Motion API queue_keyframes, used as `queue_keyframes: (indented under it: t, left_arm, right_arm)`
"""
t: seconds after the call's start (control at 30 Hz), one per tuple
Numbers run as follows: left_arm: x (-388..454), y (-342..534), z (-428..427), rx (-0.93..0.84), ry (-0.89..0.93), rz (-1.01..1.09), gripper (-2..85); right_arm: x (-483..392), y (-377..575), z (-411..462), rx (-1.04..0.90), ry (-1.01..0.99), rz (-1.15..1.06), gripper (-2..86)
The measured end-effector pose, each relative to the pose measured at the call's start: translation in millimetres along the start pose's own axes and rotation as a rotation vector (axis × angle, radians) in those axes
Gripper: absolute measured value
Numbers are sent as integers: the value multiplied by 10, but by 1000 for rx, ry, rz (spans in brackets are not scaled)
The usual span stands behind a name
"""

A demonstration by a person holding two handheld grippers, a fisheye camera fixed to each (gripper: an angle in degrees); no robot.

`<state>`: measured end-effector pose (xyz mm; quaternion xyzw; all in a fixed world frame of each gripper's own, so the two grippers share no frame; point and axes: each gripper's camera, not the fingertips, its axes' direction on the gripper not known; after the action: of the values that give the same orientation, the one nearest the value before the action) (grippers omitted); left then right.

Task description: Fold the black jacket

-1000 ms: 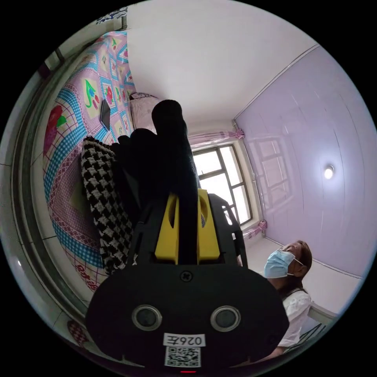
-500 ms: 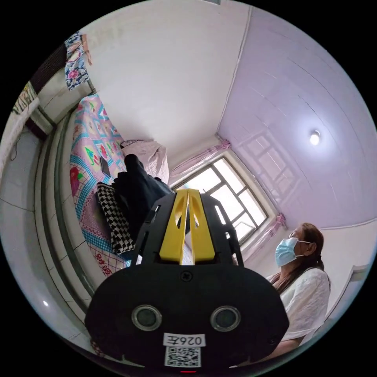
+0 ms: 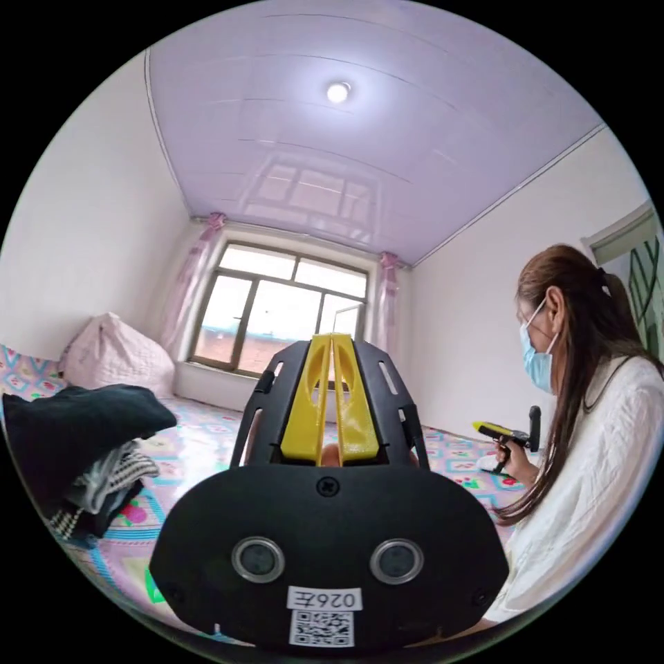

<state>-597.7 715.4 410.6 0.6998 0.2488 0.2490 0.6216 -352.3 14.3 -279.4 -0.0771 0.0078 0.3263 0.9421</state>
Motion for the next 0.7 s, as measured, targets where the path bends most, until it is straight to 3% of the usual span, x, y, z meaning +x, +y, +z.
queue_keyframes:
  t: [0.17, 0.27, 0.5, 0.7]
  left_arm:
    - [714, 389, 937, -47, 128, 115, -10]
    - [1050, 568, 1437, -99, 178, 188, -9]
    - [899, 1281, 2348, -280, 808, 146, -9]
    - [622, 2175, 2735, -542, 830, 198, -10]
  right_arm:
    - [115, -154, -617, -262, 232, 2, -11]
    - [142, -337, -663, -303, 312, 94, -10]
    - [-67, -1235, -104, -297, 378, 247, -9]
    - [-274, -2145, 690, -425, 342, 300, -11]
